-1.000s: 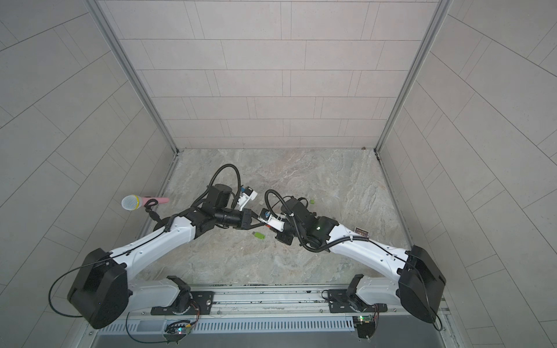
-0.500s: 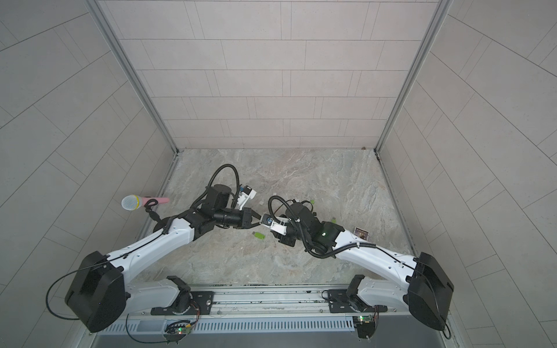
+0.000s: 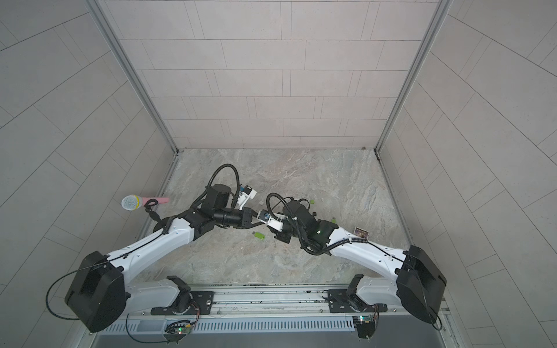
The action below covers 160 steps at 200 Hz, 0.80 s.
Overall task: Close the usb drive cover
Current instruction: Close the cover of the USB drive.
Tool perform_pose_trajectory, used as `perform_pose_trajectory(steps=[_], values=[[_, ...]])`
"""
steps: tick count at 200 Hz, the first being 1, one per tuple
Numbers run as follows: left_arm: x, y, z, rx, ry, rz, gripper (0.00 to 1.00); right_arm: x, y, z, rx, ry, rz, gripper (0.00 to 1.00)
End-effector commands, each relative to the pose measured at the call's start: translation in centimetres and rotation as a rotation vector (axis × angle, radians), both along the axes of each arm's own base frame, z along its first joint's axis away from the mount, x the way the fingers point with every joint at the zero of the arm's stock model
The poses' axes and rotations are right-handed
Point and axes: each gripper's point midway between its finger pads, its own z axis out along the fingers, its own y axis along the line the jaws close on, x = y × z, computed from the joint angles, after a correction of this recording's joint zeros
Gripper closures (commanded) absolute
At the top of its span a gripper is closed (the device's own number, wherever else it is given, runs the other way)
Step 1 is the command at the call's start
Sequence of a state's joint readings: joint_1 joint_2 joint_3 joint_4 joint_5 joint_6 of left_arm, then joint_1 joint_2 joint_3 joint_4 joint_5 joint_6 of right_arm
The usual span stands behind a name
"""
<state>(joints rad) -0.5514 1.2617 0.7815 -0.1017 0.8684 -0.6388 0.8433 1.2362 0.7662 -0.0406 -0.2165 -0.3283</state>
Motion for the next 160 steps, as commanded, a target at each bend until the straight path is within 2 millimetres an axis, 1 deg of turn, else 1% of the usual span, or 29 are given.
perform_pose_trajectory(steps=[1,33,43,59,68,79,88,94,101,118,133,160], values=[[-0.4,-0.2,0.5,-0.022,-0.025,-0.022,0.93,0.3,0.5,1.4,0.047,-0.010,0.000,0.73],[-0.3,-0.2,0.3,-0.018,-0.024,-0.021,0.93,0.3,0.4,1.7,0.058,0.000,-0.005,0.81],[-0.3,-0.1,0.2,-0.012,-0.023,-0.017,0.91,0.2,0.4,1.9,0.064,0.004,-0.002,0.83],[-0.2,-0.1,0.2,-0.009,-0.026,-0.014,0.82,0.1,0.4,2.0,0.067,0.014,-0.006,0.85],[-0.1,-0.1,0.2,-0.007,-0.026,-0.010,0.73,0.1,0.3,2.0,0.067,0.018,-0.009,0.86],[0.0,0.0,0.2,-0.004,-0.029,-0.006,0.68,0.0,0.1,1.6,0.062,0.028,-0.019,0.87],[0.1,0.1,0.2,0.006,-0.035,0.005,0.60,0.2,-0.2,1.3,0.059,0.038,-0.039,0.87],[0.3,0.3,0.2,0.016,-0.044,0.016,0.55,0.4,-0.5,1.0,0.057,0.045,-0.057,0.87],[0.4,0.4,0.3,0.023,-0.055,0.027,0.51,0.6,-1.0,0.6,0.057,0.059,-0.086,0.87],[0.8,1.1,0.3,0.054,-0.089,0.065,0.40,1.9,-2.6,-0.1,0.083,0.123,-0.188,0.88],[1.2,2.1,0.3,0.098,-0.131,0.108,0.36,3.4,-4.2,-0.7,0.138,0.214,-0.301,0.88],[2.1,4.1,0.6,0.171,-0.227,0.209,0.32,6.7,-7.6,-1.9,0.225,0.374,-0.515,0.89]])
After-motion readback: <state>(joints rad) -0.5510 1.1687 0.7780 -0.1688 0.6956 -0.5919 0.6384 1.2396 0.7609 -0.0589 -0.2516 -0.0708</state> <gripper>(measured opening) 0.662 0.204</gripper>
